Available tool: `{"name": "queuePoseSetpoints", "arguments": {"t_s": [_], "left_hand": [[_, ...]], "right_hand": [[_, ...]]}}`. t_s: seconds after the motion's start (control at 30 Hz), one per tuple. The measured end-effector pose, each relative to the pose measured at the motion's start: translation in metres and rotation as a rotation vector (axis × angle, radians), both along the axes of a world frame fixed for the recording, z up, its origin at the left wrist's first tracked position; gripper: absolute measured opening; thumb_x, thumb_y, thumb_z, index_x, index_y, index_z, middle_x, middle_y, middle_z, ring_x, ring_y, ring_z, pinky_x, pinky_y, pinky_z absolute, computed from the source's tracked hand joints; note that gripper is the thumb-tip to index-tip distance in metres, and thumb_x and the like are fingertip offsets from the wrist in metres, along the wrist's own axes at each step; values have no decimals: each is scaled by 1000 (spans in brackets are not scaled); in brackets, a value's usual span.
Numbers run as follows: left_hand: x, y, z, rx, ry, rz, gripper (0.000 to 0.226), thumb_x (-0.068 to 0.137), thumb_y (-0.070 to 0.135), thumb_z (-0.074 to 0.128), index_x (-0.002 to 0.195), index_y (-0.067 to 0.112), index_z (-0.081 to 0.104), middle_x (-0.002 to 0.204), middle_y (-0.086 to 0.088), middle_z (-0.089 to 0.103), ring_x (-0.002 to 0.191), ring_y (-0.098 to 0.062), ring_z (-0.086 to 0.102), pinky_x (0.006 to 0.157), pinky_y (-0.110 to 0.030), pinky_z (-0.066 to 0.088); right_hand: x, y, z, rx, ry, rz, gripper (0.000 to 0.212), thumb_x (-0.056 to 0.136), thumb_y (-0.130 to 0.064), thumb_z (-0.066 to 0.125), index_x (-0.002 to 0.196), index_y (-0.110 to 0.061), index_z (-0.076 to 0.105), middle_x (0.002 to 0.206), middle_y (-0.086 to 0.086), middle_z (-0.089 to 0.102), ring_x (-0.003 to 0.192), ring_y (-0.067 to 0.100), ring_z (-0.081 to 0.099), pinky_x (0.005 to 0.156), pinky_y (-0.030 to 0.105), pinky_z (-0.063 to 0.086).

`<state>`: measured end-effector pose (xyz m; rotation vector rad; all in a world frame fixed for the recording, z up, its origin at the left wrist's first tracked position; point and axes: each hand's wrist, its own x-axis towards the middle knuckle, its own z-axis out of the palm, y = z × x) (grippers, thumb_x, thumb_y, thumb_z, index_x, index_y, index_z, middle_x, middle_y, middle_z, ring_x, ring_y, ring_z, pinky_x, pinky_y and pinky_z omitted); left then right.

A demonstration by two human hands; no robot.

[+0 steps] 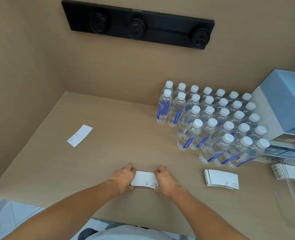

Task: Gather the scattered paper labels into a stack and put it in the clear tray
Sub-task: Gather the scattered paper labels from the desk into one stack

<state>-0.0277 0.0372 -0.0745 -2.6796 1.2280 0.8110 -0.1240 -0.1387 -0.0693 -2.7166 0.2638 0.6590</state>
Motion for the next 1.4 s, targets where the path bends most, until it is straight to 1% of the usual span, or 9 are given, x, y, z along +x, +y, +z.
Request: {"name": "queuePoseSetpoints", "arguments": {"t_s": [0.2,0.47,0.6,0.7,0.83,1.0,1.13,1.27,1.4], "left_hand": [[3,-2,-1,35,6,1,49,84,31,68,124,8,49,130,-8,40,105,-29,59,84,-38,50],[13,2,5,37,34,7,55,82,37,73,123,8,49,128,-8,41,105,-29,60,86,-38,51],[18,13,13,35,36,31,60,84,45,71,125,7,48,130,-9,41,110,-30,58,89,-38,48],[27,31,23,32,3,73,63,92,52,58,131,5,45,133,-12,40,112,-32,57,92,-39,48],[44,69,34,20,-29,216,54,100,47,45,134,6,42,136,-14,40,115,-34,55,95,-40,47],[74,116,45,42,-52,434,42,101,37,46,130,6,43,132,-13,42,117,-34,54,97,-44,47],[105,146,43,49,-54,509,40,100,33,45,130,6,42,130,-13,44,116,-34,54,95,-43,46],[143,165,37,46,-43,536,45,100,33,44,136,7,39,132,-14,46,116,-33,55,95,-41,46],[187,178,31,53,-33,529,36,100,27,43,129,7,44,128,-13,47,109,-34,57,89,-42,47]], "right_hand": [[0,1,-4,-16,13,-7,51,81,-21,74,124,-5,51,133,8,39,126,23,37,104,35,43],[7,4,1,-12,29,-5,68,73,-40,77,128,-11,51,130,4,41,122,23,39,102,36,44],[13,6,4,-14,-58,10,53,79,-47,65,119,-13,57,123,2,47,120,21,40,95,35,48],[27,9,6,-11,-127,40,41,84,-45,56,112,-15,59,119,-1,51,117,19,42,89,33,48],[67,25,5,-24,-188,164,36,85,-41,50,109,-16,61,115,-1,55,114,21,46,91,34,47],[135,68,11,-21,-198,324,37,85,-38,52,112,-14,60,117,5,56,115,26,47,95,35,47],[190,104,21,-40,-186,398,41,87,-34,57,121,-11,57,125,8,53,121,28,44,100,35,44],[237,133,28,-57,-149,414,43,89,-31,57,126,-9,54,128,9,51,123,29,42,102,36,43],[272,158,24,-32,-92,306,43,91,-33,56,126,-8,53,130,9,48,125,28,40,100,35,44]]}}
